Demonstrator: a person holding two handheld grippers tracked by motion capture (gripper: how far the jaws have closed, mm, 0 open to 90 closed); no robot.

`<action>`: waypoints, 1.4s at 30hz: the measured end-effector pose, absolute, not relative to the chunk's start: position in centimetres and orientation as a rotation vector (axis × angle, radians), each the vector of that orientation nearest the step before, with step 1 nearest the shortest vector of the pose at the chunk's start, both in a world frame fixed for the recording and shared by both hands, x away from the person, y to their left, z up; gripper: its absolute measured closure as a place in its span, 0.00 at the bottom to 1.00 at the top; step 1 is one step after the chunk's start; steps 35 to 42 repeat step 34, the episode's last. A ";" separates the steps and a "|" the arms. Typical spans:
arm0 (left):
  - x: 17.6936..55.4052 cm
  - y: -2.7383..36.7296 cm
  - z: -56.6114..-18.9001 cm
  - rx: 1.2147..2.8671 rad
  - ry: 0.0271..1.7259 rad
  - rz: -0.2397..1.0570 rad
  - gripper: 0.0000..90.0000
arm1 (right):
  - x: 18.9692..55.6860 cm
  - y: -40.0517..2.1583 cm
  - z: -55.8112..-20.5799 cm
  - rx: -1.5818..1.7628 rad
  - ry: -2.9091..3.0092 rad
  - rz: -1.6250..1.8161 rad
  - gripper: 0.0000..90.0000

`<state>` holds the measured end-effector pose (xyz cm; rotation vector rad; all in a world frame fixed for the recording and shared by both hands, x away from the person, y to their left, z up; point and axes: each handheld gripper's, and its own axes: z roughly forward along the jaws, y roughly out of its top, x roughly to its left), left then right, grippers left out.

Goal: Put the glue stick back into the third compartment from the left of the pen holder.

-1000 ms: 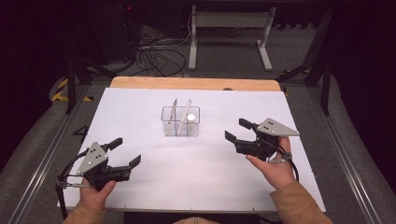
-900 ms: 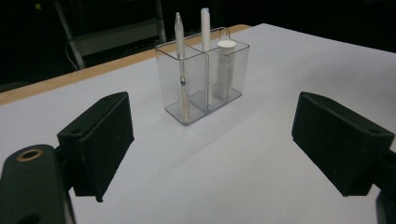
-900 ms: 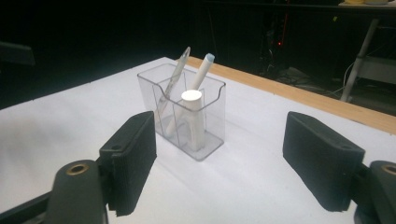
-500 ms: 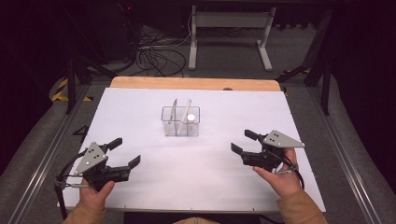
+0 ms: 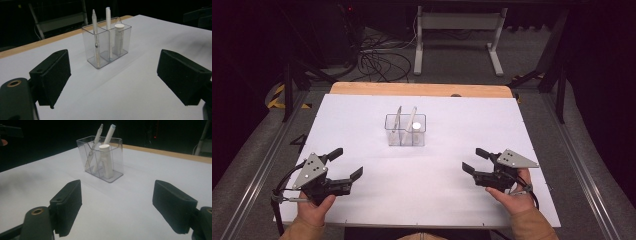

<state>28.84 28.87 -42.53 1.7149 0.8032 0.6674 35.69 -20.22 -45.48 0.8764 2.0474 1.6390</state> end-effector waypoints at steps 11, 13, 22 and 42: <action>28.8 28.7 -42.7 1.732 0.804 0.668 0.14 | 35.0 -21.1 -47.9 0.912 2.077 1.592 0.27; 28.8 28.7 -42.7 1.734 0.802 0.669 0.14 | 35.0 -20.9 -48.1 0.907 2.094 1.582 0.27; 28.8 29.0 -42.9 1.732 0.787 0.658 0.13 | 35.2 -20.9 -48.1 0.910 2.090 1.572 0.27; 29.1 29.2 -43.3 1.759 0.787 0.635 0.09 | 35.4 -21.0 -48.2 0.930 2.100 1.556 0.27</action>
